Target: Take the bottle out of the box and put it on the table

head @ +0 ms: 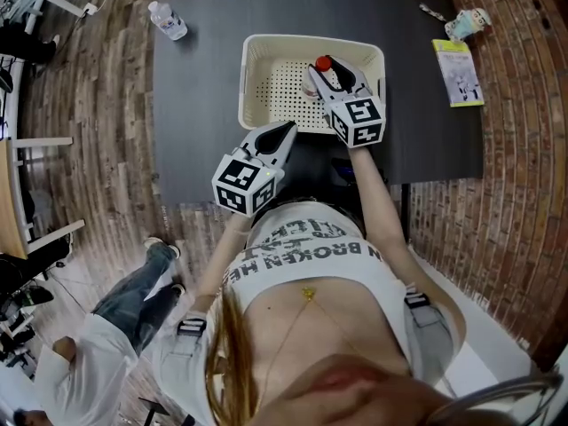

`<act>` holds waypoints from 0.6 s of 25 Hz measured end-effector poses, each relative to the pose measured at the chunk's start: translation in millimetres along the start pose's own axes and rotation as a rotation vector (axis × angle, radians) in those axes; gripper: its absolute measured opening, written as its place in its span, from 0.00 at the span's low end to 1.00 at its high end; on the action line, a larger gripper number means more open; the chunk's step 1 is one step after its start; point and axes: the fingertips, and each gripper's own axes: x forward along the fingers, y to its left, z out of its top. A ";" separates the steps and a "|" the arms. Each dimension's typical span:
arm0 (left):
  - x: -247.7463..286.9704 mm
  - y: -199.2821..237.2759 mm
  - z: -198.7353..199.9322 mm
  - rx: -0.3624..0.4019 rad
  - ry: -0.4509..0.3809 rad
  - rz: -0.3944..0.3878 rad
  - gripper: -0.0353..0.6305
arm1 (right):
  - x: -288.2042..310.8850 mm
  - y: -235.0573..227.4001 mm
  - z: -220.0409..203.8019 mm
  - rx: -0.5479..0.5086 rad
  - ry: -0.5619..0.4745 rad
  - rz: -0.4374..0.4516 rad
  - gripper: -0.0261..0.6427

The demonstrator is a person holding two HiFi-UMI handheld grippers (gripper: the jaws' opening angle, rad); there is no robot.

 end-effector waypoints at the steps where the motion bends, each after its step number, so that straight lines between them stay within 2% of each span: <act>1: -1.5 0.9 -0.2 -0.002 0.000 0.002 0.05 | -2.2 2.1 5.7 -0.005 -0.002 0.010 0.28; 15: -9.5 7.7 1.1 -0.002 -0.021 0.020 0.05 | -37.3 24.5 98.1 -0.031 -0.033 0.145 0.27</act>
